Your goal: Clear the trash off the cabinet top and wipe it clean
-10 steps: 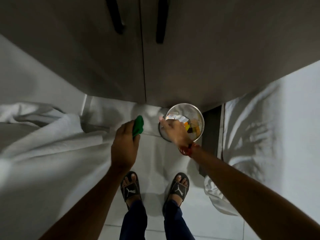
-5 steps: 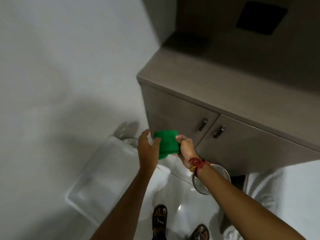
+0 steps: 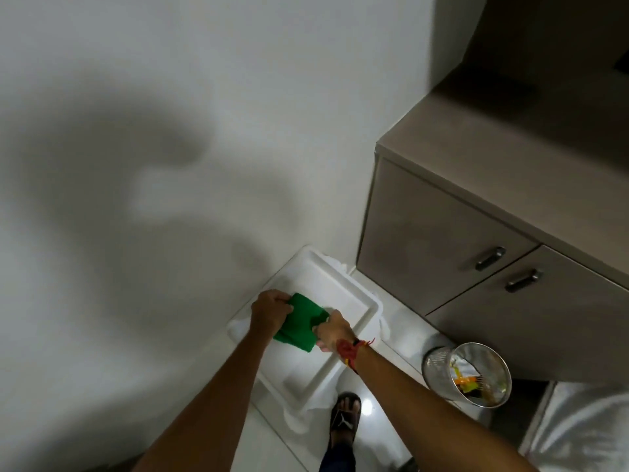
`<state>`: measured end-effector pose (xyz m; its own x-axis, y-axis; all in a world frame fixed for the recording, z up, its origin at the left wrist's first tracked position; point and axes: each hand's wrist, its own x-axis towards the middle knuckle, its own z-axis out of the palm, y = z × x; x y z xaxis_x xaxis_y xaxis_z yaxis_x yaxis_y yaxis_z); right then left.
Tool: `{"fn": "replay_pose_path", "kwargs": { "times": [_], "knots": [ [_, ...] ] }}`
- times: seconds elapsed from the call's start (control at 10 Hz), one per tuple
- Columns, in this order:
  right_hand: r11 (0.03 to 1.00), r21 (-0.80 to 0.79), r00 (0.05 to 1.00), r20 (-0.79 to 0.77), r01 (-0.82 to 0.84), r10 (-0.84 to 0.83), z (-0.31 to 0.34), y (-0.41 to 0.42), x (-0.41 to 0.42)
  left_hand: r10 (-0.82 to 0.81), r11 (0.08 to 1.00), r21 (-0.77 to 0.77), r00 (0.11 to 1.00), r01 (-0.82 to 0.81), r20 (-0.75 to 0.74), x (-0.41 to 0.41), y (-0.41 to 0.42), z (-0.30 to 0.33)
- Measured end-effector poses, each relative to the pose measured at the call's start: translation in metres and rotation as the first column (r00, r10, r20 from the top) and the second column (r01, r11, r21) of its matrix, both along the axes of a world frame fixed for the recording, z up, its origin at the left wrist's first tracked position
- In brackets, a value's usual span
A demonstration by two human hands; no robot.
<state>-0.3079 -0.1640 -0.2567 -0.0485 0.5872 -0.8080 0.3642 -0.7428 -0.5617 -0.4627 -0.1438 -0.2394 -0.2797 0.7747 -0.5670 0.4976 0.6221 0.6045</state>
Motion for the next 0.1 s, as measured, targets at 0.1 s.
{"fn": "replay_pose_path", "kwargs": {
  "times": [0.1],
  "knots": [
    [0.993, 0.02, 0.992, 0.04, -0.12, 0.119, 0.0092, -0.0022, 0.011, 0.004, 0.997, 0.072, 0.993, 0.005, -0.121, 0.01, 0.0031, 0.009]
  ]
}}
